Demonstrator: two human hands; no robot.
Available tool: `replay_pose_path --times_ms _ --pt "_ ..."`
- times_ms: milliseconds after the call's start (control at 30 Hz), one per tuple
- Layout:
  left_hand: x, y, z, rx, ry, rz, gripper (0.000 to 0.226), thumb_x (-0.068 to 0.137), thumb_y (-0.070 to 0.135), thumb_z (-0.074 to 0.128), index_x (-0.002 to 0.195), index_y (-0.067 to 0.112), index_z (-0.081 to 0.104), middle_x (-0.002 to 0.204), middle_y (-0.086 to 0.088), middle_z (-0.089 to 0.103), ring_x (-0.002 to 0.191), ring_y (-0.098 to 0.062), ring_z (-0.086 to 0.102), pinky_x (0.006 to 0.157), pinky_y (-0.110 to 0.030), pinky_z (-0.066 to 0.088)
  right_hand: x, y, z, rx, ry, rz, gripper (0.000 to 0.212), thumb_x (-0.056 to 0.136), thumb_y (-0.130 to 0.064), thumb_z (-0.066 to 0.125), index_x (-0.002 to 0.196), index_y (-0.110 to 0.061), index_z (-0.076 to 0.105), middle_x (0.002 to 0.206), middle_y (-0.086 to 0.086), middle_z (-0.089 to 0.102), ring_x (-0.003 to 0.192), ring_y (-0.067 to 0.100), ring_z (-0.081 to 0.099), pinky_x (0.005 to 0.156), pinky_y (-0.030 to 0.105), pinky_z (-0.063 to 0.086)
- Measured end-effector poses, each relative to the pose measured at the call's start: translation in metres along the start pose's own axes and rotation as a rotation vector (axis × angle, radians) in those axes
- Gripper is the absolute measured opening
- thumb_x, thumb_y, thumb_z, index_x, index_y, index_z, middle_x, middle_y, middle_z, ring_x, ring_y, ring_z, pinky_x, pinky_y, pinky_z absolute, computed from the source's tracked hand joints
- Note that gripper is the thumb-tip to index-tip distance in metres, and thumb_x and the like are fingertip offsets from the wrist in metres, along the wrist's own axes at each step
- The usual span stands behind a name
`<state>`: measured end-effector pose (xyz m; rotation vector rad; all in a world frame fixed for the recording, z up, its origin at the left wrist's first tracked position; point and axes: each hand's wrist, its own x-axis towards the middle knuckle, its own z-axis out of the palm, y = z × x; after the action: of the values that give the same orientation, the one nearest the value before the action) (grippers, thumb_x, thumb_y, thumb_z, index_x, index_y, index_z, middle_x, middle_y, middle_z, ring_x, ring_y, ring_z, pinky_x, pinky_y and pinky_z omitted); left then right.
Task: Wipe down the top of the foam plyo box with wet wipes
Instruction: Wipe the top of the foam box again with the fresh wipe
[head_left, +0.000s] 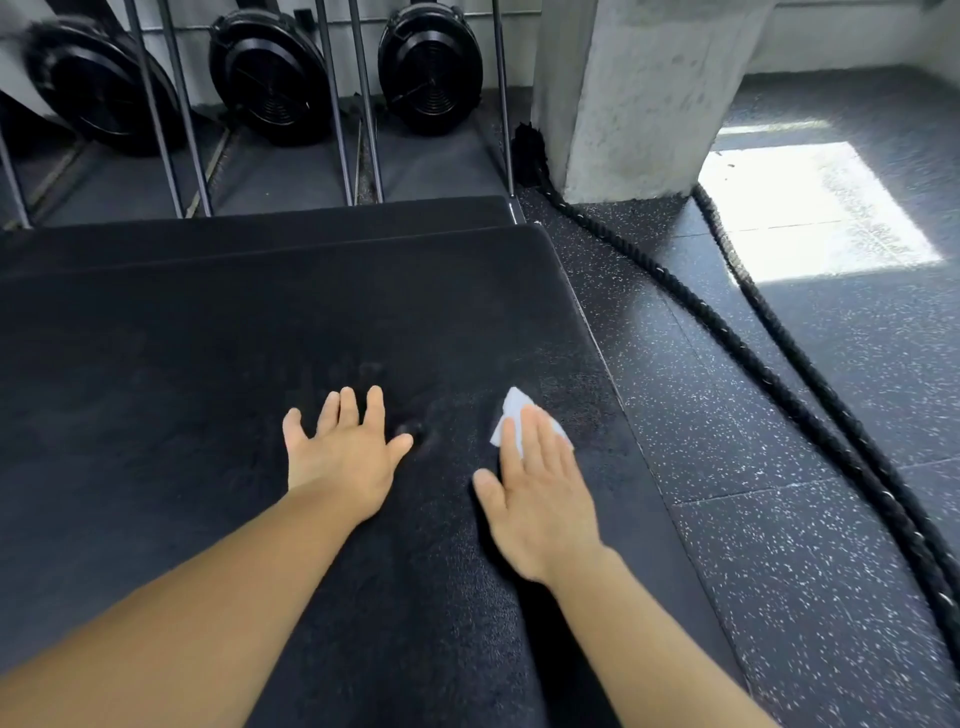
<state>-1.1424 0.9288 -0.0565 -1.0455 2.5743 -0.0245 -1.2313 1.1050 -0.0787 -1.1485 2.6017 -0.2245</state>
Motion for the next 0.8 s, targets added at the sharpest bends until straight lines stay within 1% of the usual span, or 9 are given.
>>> replay_pose_path --times_ms 67,167,233,300,367,467,600,700,800 --pt "-0.015 -0.006 0.007 -0.051 0.035 0.022 0.064 0.1 0.054 0.012 0.154 0.023 -0.006 0.163 -0.005 0.001 0.15 -0.016 -0.004 0.116 -0.048 0.006 -0.011 -0.019 0.008 -0.006 -0.018 -0.066 0.072 0.105 -0.049 0.015 0.156 -0.006 -0.01 0.163 0.016 -0.02 0.15 0.025 -0.023 0.114 0.033 -0.026" --pt "-0.037 -0.017 0.013 -0.077 0.054 0.079 0.064 0.101 0.052 0.018 0.154 0.025 -0.003 0.163 0.0 0.003 0.149 -0.012 -0.002 0.112 -0.04 0.012 -0.02 -0.037 0.018 -0.052 -0.081 -0.164 0.07 0.104 -0.05 0.011 0.156 -0.008 -0.013 0.162 0.015 -0.022 0.148 0.025 -0.027 0.117 0.036 -0.024" --pt "-0.05 -0.019 0.015 -0.108 0.033 0.116 0.068 0.099 0.055 0.025 0.155 0.027 -0.001 0.163 0.003 0.004 0.149 -0.011 0.001 0.112 -0.038 0.012 -0.02 -0.035 0.017 -0.081 -0.106 -0.223 0.069 0.104 -0.049 0.01 0.156 -0.01 -0.012 0.163 0.012 -0.021 0.148 0.023 -0.027 0.119 0.036 -0.022" --pt "-0.057 -0.022 0.018 -0.123 -0.001 0.135 0.077 0.094 0.062 0.032 0.155 0.028 0.001 0.163 0.003 0.002 0.148 -0.011 0.001 0.114 -0.038 0.009 -0.014 -0.022 0.013 -0.103 -0.099 -0.255 0.067 0.105 -0.049 0.012 0.158 -0.014 -0.008 0.165 0.009 -0.016 0.15 0.02 -0.023 0.12 0.034 -0.018" --pt "-0.062 -0.02 0.017 -0.1 -0.032 0.155 0.087 0.087 0.071 0.035 0.155 0.029 0.002 0.163 0.003 -0.002 0.149 -0.011 0.001 0.115 -0.038 0.007 -0.01 0.002 0.003 -0.09 -0.08 -0.202 0.065 0.105 -0.048 0.016 0.159 -0.017 -0.004 0.166 0.008 -0.012 0.151 0.019 -0.018 0.121 0.033 -0.013" --pt "-0.061 -0.018 0.014 -0.042 -0.08 0.175 0.1 0.077 0.082 0.036 0.155 0.03 0.001 0.163 0.001 -0.005 0.149 -0.011 -0.001 0.115 -0.039 0.005 -0.007 0.043 -0.011 -0.086 -0.078 -0.043 0.065 0.105 -0.049 0.014 0.159 -0.017 -0.006 0.165 0.007 -0.014 0.152 0.019 -0.017 0.12 0.031 -0.012" --pt "-0.06 -0.015 0.011 0.006 -0.122 0.174 0.106 0.075 0.085 0.039 0.154 0.029 -0.003 0.163 0.001 -0.006 0.149 -0.012 -0.001 0.116 -0.04 0.005 -0.007 0.082 -0.022 -0.054 -0.098 0.109 0.066 0.105 -0.05 0.01 0.158 -0.016 -0.011 0.164 0.006 -0.019 0.151 0.02 -0.019 0.12 0.032 -0.01" --pt "-0.06 -0.012 0.01 0.02 -0.134 0.168 0.106 0.076 0.084 0.04 0.154 0.029 -0.005 0.163 -0.001 -0.007 0.149 -0.013 -0.002 0.116 -0.039 0.005 -0.008 0.087 -0.025 0.013 -0.102 0.191 0.067 0.105 -0.049 0.01 0.158 -0.014 -0.011 0.164 0.008 -0.019 0.151 0.021 -0.018 0.121 0.033 -0.008" --pt "-0.061 -0.012 0.01 0.008 -0.136 0.168 0.105 0.077 0.083 0.041 0.154 0.028 -0.004 0.163 -0.001 -0.007 0.149 -0.013 -0.002 0.116 -0.04 0.005 -0.011 0.069 -0.022 0.062 -0.076 0.244 0.069 0.105 -0.049 0.01 0.157 -0.009 -0.01 0.164 0.011 -0.019 0.151 0.023 -0.02 0.122 0.035 -0.009"
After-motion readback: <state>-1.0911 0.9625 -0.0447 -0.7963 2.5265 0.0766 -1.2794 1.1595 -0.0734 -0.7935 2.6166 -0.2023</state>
